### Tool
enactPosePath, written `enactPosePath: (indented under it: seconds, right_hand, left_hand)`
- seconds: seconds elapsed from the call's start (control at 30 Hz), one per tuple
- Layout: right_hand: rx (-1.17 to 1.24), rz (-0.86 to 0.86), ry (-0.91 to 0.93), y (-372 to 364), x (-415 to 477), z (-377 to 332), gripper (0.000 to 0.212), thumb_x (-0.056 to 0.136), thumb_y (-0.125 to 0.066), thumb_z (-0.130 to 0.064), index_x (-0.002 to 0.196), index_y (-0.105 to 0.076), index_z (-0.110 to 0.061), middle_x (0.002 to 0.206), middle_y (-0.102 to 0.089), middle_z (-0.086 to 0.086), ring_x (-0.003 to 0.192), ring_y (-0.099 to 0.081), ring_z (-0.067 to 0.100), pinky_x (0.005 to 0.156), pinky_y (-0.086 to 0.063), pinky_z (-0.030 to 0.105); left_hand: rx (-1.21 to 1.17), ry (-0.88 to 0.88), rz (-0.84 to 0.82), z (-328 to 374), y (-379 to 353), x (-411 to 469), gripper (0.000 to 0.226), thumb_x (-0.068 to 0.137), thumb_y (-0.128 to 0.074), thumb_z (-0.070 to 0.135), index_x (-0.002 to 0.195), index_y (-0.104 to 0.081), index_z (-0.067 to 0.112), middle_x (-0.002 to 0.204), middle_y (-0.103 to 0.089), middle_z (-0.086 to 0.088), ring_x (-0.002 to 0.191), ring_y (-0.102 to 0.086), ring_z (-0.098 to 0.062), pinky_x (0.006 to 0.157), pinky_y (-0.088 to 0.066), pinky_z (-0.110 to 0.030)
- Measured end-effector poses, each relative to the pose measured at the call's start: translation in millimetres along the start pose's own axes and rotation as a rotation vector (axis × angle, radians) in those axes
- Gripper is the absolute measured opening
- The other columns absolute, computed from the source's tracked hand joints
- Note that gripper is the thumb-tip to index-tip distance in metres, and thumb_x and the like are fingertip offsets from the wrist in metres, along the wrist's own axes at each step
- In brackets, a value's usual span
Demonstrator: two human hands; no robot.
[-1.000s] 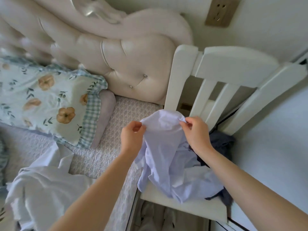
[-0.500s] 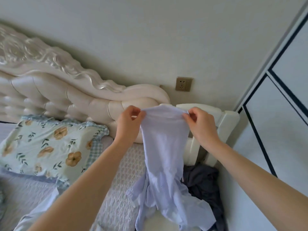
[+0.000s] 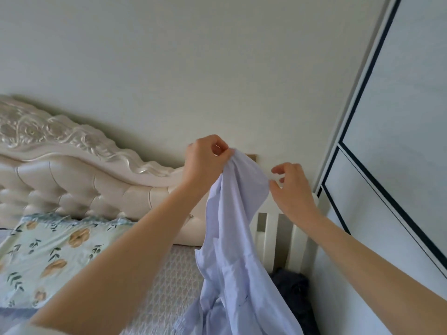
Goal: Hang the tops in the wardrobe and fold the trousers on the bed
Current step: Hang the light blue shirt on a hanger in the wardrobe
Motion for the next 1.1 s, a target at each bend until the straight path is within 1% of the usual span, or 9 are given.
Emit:
enactPosePath:
  seconds: [0.13,0.27,0.37,0.53,0.63,0.73,0.83,0.97,1.1]
  right_hand:
    - [0.002,-0.046,0.085,-8,-28,-16,0.016,0.091,-0.062,-0.022,0.099,-0.05,-0.016,0.096,-0.049,-0.002,0.083,-0.051,0.014,0.073,-0.041,0.025]
    - [-0.069,-0.206,-0.038,-37,-46,1,0.034,0.09,-0.063,-0.043,0.105,-0.053,-0.014,0.1,-0.054,0.001,0.091,-0.056,0.018,0.08,-0.048,0.032]
    - [-0.115,-0.304,-0.131,-53,-53,15,0.045,0.089,-0.059,-0.052,0.112,-0.052,-0.013,0.107,-0.057,0.0,0.095,-0.058,0.018,0.076,-0.046,0.029]
    - [-0.088,-0.285,-0.182,-56,-55,15,0.059,0.086,-0.052,-0.065,0.115,-0.054,-0.013,0.107,-0.059,-0.002,0.095,-0.058,0.018,0.075,-0.048,0.031]
    - [-0.047,-0.24,-0.204,-55,-51,-1,0.059,0.081,-0.048,-0.074,0.102,-0.054,-0.02,0.094,-0.06,-0.009,0.085,-0.059,0.015,0.067,-0.047,0.032]
    - [-0.054,-0.223,-0.202,-59,-47,-11,0.042,0.088,-0.053,-0.053,0.076,-0.054,-0.014,0.07,-0.059,-0.001,0.068,-0.058,0.022,0.056,-0.041,0.03]
    - [-0.05,-0.173,-0.205,-53,-44,-9,0.042,0.093,-0.052,-0.021,0.057,-0.034,-0.012,0.053,-0.039,0.002,0.051,-0.041,0.021,0.046,-0.026,0.029]
    - [0.102,-0.135,-0.315,-35,-40,7,0.042,0.098,-0.051,-0.019,0.058,-0.037,-0.014,0.051,-0.036,-0.002,0.046,-0.034,0.012,0.045,-0.024,0.022]
    - [0.181,-0.097,-0.36,-5,-31,5,0.034,0.101,-0.043,-0.022,0.069,-0.047,-0.01,0.058,-0.041,0.001,0.05,-0.038,0.013,0.044,-0.029,0.022]
  left_hand:
    - [0.042,-0.022,0.032,29,2,10,0.016,0.081,-0.071,0.018,0.067,-0.065,0.024,0.061,-0.068,0.004,0.061,-0.069,-0.018,0.064,-0.06,-0.041]
    - [0.008,-0.057,0.056,60,7,20,0.013,0.081,-0.07,0.014,0.069,-0.066,0.018,0.06,-0.068,0.002,0.052,-0.068,-0.013,0.063,-0.06,-0.038]
    - [-0.049,-0.038,0.065,74,12,26,0.011,0.081,-0.068,0.009,0.071,-0.066,0.013,0.06,-0.07,-0.003,0.051,-0.069,-0.014,0.063,-0.061,-0.038]
    - [-0.131,-0.017,0.082,87,20,28,0.008,0.081,-0.069,0.006,0.073,-0.067,0.007,0.064,-0.071,-0.006,0.051,-0.07,-0.016,0.062,-0.061,-0.034]
    - [-0.14,-0.033,0.073,94,22,28,0.007,0.082,-0.069,0.006,0.075,-0.068,0.005,0.065,-0.071,-0.007,0.051,-0.07,-0.017,0.063,-0.062,-0.035]
    - [-0.137,-0.057,0.068,100,24,29,0.009,0.082,-0.07,0.007,0.073,-0.067,0.007,0.062,-0.071,-0.005,0.052,-0.07,-0.017,0.064,-0.062,-0.036]
    - [-0.103,-0.069,0.079,97,33,33,0.009,0.082,-0.07,0.008,0.074,-0.067,0.008,0.062,-0.071,-0.005,0.051,-0.069,-0.016,0.064,-0.062,-0.037]
    - [-0.053,-0.007,0.121,71,50,45,0.01,0.081,-0.071,0.015,0.072,-0.067,0.016,0.067,-0.071,-0.004,0.061,-0.071,-0.02,0.067,-0.061,-0.039]
    - [0.033,0.071,0.108,37,51,51,0.005,0.083,-0.069,0.026,0.081,-0.07,0.021,0.077,-0.07,0.005,0.079,-0.068,-0.019,0.072,-0.056,-0.031]
Point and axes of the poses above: each hand's wrist, its own x-axis towards the middle knuckle, its own y-axis out of the back of the hand, z = x × y, the point moved 7 cm from there along x, towards the middle knuckle
